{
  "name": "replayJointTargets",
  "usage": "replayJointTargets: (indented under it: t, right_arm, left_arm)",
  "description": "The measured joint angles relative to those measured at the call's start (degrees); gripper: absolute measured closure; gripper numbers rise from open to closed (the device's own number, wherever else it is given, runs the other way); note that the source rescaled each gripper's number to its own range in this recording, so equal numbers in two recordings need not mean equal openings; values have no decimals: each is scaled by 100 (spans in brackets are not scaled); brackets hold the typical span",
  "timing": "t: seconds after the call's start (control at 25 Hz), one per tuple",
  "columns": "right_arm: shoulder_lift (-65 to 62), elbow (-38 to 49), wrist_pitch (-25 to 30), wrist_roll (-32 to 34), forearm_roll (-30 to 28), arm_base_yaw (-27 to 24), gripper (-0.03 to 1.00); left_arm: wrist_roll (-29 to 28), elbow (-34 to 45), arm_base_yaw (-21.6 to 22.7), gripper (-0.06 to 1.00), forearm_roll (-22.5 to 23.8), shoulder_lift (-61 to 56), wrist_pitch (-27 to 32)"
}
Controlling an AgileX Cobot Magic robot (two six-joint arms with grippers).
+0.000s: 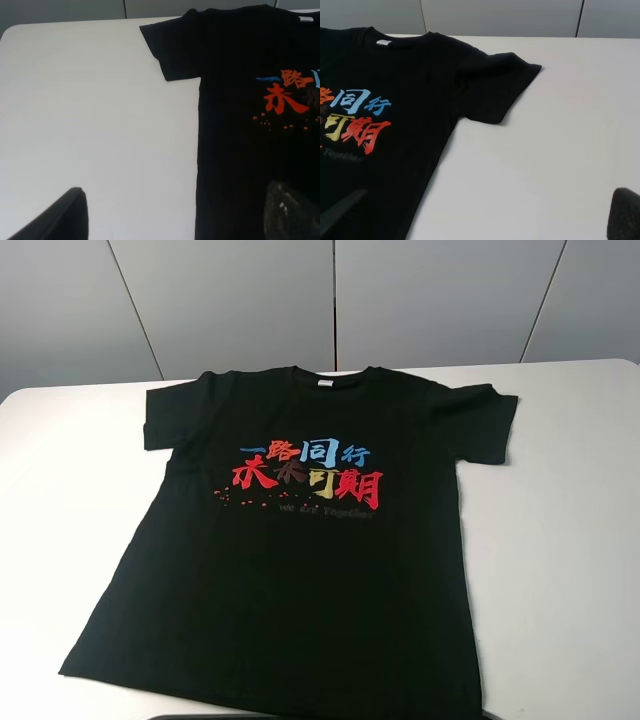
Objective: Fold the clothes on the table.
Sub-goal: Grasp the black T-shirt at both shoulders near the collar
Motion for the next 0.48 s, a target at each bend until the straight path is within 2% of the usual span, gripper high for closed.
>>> replayJointTargets:
  t: [0.32, 0.48]
  right_arm:
    - [0, 0, 0, 39, 7, 0, -3]
    - [0, 0, -38, 106, 285, 0, -3]
  left_arm:
    - [0, 0, 0, 2, 0, 0, 0]
    - [0, 0, 0, 2, 0, 0, 0]
